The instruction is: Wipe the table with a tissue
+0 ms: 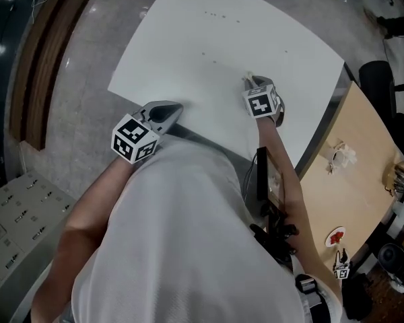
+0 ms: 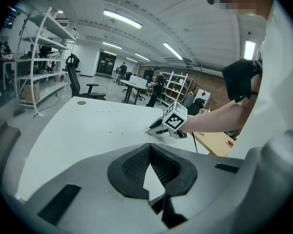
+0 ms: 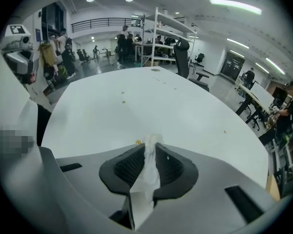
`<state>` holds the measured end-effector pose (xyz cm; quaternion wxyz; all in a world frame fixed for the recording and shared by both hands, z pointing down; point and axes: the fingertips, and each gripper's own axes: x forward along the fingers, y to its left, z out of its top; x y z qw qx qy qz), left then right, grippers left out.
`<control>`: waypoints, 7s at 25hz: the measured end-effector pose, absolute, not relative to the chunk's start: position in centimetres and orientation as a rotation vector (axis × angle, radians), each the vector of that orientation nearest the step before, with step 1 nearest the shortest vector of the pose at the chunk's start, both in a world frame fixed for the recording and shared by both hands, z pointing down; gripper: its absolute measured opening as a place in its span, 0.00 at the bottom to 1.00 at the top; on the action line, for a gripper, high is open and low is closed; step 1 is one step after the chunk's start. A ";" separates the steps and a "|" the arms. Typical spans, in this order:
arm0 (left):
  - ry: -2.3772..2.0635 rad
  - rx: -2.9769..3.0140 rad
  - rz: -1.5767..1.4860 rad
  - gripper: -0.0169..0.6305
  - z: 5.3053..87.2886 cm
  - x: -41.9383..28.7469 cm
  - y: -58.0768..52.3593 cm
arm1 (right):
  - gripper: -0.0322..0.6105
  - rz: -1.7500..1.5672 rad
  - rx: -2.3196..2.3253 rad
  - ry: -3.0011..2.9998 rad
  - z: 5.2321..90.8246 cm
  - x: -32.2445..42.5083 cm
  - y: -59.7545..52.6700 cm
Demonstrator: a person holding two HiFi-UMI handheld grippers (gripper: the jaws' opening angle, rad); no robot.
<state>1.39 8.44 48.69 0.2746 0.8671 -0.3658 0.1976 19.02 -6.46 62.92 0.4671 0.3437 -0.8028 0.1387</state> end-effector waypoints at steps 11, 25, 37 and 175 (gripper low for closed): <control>-0.884 2.400 0.570 0.04 47.8 3.2 7.1 | 0.15 0.150 0.791 -1.892 63.1 16.7 -4.7; -0.891 2.404 0.540 0.04 47.7 1.3 6.5 | 0.16 0.416 0.805 -2.171 61.6 13.1 1.1; -0.843 2.394 0.459 0.04 48.9 -0.7 4.8 | 0.16 0.495 1.125 -2.020 61.9 19.2 -4.8; -0.413 2.514 0.510 0.04 50.3 -5.7 0.9 | 0.14 1.094 1.667 -2.278 57.5 13.0 0.5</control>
